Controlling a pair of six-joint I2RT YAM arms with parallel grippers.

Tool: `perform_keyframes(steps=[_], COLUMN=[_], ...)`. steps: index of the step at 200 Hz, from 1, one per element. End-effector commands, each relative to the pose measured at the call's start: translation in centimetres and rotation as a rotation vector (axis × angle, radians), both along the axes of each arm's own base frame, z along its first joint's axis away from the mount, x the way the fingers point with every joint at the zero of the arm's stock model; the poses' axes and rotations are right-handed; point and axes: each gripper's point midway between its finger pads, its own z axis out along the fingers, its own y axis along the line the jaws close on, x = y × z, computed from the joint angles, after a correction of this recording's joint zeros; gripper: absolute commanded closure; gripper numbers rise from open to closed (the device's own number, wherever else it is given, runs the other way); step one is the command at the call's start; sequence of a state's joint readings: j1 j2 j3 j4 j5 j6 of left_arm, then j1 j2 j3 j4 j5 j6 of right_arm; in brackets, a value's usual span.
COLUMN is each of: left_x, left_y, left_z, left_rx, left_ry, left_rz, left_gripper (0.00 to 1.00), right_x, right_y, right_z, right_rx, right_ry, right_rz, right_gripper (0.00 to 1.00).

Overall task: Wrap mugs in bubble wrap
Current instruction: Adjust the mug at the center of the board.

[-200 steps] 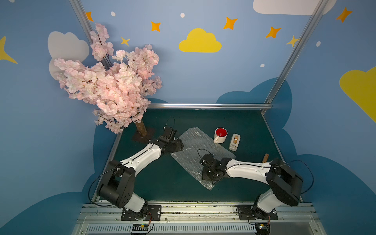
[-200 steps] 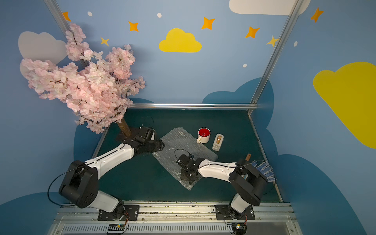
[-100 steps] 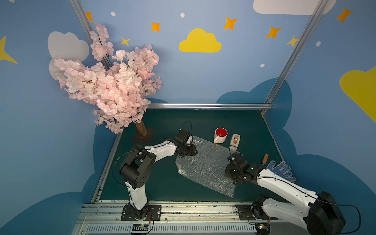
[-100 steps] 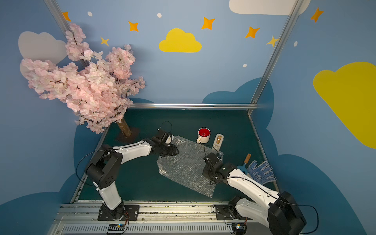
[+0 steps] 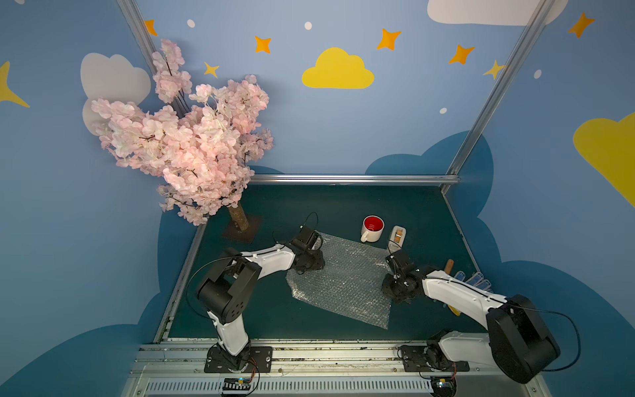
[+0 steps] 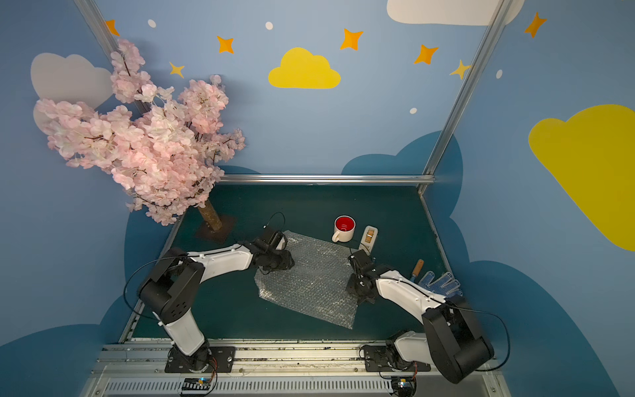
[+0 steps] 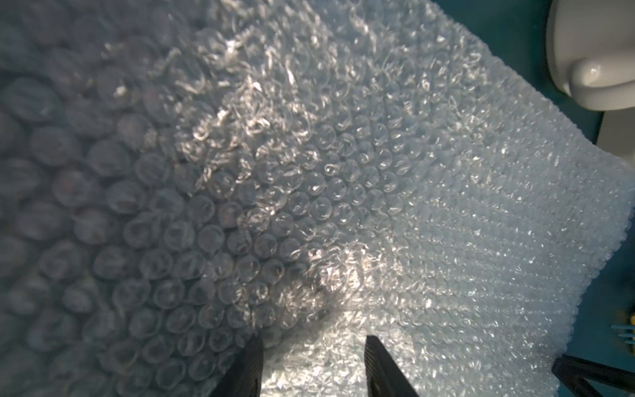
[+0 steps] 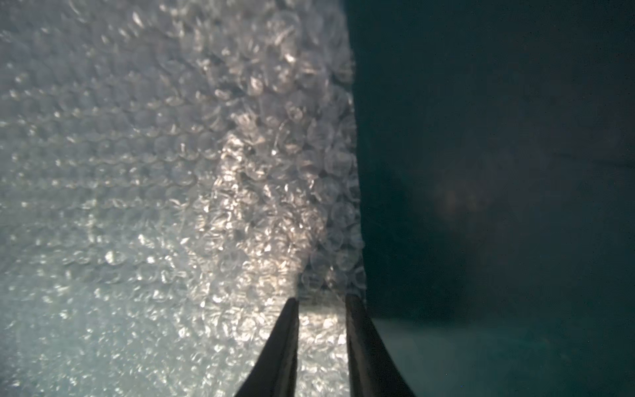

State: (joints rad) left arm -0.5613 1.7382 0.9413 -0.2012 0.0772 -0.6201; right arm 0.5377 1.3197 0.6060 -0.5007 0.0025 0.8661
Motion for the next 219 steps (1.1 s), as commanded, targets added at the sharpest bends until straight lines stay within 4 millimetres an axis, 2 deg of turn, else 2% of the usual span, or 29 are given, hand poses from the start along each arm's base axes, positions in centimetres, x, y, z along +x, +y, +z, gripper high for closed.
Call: perform_keyframes(steps=[1,16,23,49,72,98,117,145,159,188,219], left_x=[-3.9,-5.0,-5.5,-6.0,-5.0,-2.9,-1.9,-1.6,-1.8,-2.7,-4.2], left_y=[4.7,5.6,6.0,7.1,7.5,6.5,5.7,5.7,5.8,7.6,11.2], left_z=[-2.7,-2.6,-2.6,-2.4,-2.3,-1.5,-0.4,2.0,3.4,5.7,6.0], left_rx=[0.135,0.132,0.129,0.125,0.105,0.086,0.069,0.036,0.020,0.019,0.068], left_ry=[0.121,0.126,0.127,0.120,0.111,0.088,0.070,0.013,-0.025,-0.101,-0.150], left_rz=[0.099,0.122,0.130,0.170,0.188,0.164,0.150,0.154,0.152,0.194,0.299], left_gripper=[0.50,0.49,0.49,0.49,0.49,0.49,0.49,0.47,0.45,0.33,0.23], right_x=[0.9,1.0,2.0,3.6,5.9,8.5,10.5,12.8,14.1,16.8,18.9], right_y=[2.4,3.2,3.9,3.2,2.8,2.9,3.0,3.9,4.5,4.9,4.7], right_z=[-0.3,-1.0,-0.6,-1.1,-0.3,1.8,4.4,7.2,7.9,8.4,7.7], right_rx=[0.050,0.038,0.037,-0.039,-0.075,-0.079,-0.068,-0.018,-0.009,-0.047,-0.120], right_ry=[0.001,0.025,0.010,0.017,-0.019,-0.089,-0.164,-0.259,-0.269,-0.249,-0.205], right_rz=[0.074,0.105,0.113,0.089,0.085,0.114,0.118,0.077,0.042,-0.053,-0.140], right_gripper=[0.73,0.74,0.74,0.76,0.76,0.74,0.66,0.40,0.32,0.30,0.30])
